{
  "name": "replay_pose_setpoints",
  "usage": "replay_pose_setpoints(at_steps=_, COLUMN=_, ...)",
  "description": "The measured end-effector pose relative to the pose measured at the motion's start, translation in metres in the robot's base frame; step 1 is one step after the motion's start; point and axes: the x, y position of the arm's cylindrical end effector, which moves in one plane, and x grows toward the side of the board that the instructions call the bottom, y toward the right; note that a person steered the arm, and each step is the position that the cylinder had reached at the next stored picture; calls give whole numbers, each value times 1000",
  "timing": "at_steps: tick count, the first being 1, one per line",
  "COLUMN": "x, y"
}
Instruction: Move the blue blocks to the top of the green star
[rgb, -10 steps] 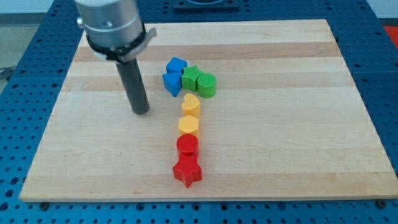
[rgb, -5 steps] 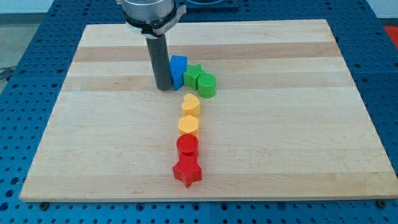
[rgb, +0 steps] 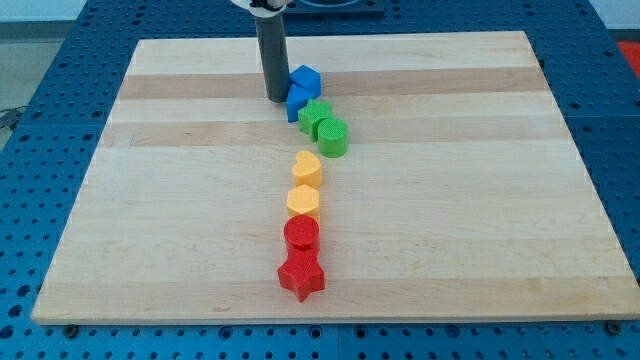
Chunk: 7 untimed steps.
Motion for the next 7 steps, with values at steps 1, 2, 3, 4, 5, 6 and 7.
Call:
replay_pose_setpoints(at_steps=1, x=12, y=-1)
replay_pose_setpoints(at_steps=2, x=27, y=-6)
replay_pose_setpoints(at_steps=3, x=53, y=-36)
replay_pose_setpoints(at_steps=4, x=61, y=-32)
replay_pose_setpoints(at_steps=5, x=34, y=-12)
replay_pose_setpoints(at_steps=6, x=15, y=5)
replay_pose_setpoints(at_steps=7, x=15, y=5)
